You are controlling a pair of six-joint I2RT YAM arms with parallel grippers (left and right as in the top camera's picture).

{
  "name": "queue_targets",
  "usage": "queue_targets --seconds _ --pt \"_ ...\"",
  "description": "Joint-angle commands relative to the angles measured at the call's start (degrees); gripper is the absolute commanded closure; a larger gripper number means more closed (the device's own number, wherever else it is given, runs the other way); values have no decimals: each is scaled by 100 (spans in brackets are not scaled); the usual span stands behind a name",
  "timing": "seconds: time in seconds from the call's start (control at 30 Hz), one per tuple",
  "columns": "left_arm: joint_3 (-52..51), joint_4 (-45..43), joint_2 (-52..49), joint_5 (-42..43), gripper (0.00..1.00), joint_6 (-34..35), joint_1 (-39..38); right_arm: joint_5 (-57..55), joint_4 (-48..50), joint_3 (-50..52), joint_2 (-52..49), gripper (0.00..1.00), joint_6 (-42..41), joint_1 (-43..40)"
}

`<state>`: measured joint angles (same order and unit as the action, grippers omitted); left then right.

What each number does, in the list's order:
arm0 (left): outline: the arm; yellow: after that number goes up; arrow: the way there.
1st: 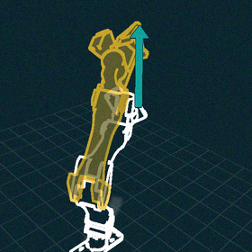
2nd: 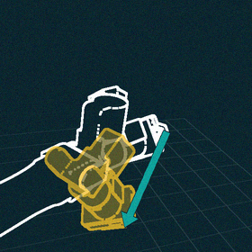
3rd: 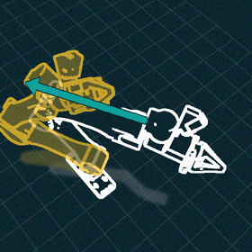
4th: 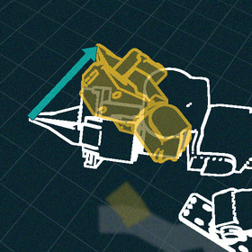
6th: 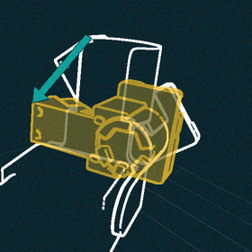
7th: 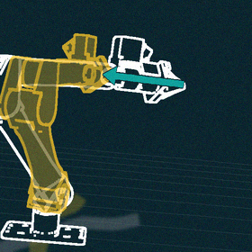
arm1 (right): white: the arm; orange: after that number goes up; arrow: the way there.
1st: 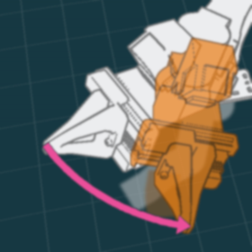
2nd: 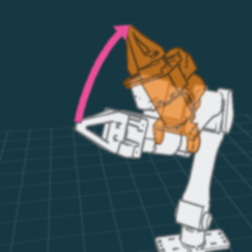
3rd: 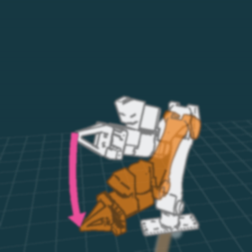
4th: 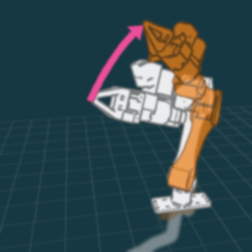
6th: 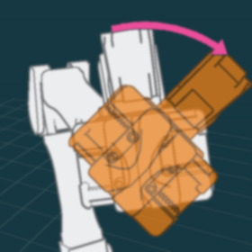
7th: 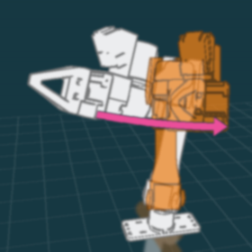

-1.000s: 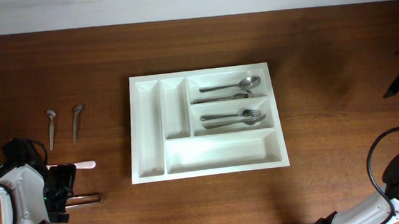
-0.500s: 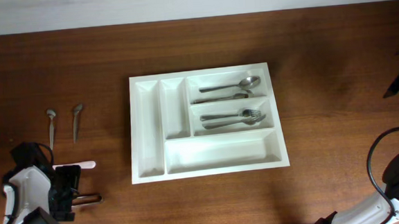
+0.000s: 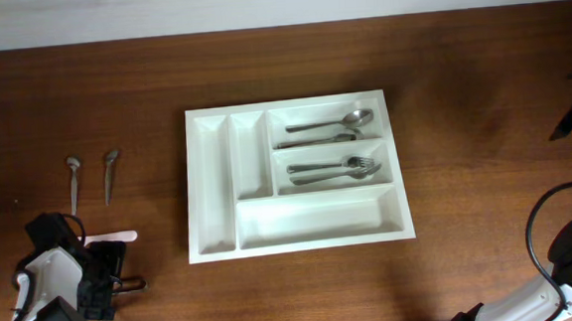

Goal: Pack container
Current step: 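Lower the left gripper and close it on the silver tongs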

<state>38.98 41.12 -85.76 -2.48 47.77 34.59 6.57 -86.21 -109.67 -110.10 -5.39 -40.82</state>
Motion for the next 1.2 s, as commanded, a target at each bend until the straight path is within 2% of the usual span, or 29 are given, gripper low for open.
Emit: queue_targets --seconds 0.0,0.43,0.53,0.57,0.8,0.97,1.03,1.07,1.13,1.17 --pt "-173 -24 -79 15 1 -118 20 33 13 17 -31 1 48 28" --pt "-173 33 -81 -2 2 -116 20 33 13 17 -31 1 48 31" --pt "-173 50 -81 -2 11 -116 20 33 13 17 -31 1 48 31" --pt "-173 48 -81 -2 18 -116 20 33 13 17 -31 1 48 31" --pt "-173 46 -81 -20 38 -116 20 33 13 17 -31 1 48 31" --pt "-170 15 -81 -28 41 -116 20 33 13 17 -31 1 48 31" --pt "-170 -20 -79 -35 45 -118 20 33 13 17 -31 1 48 31" --pt "-170 -26 -79 -50 51 -116 20 33 13 17 -31 1 48 31" --pt "-170 -31 -79 -81 69 -116 20 33 13 17 -31 1 48 31" --pt "-170 -31 -79 -98 74 -116 20 33 13 17 -31 1 48 31"
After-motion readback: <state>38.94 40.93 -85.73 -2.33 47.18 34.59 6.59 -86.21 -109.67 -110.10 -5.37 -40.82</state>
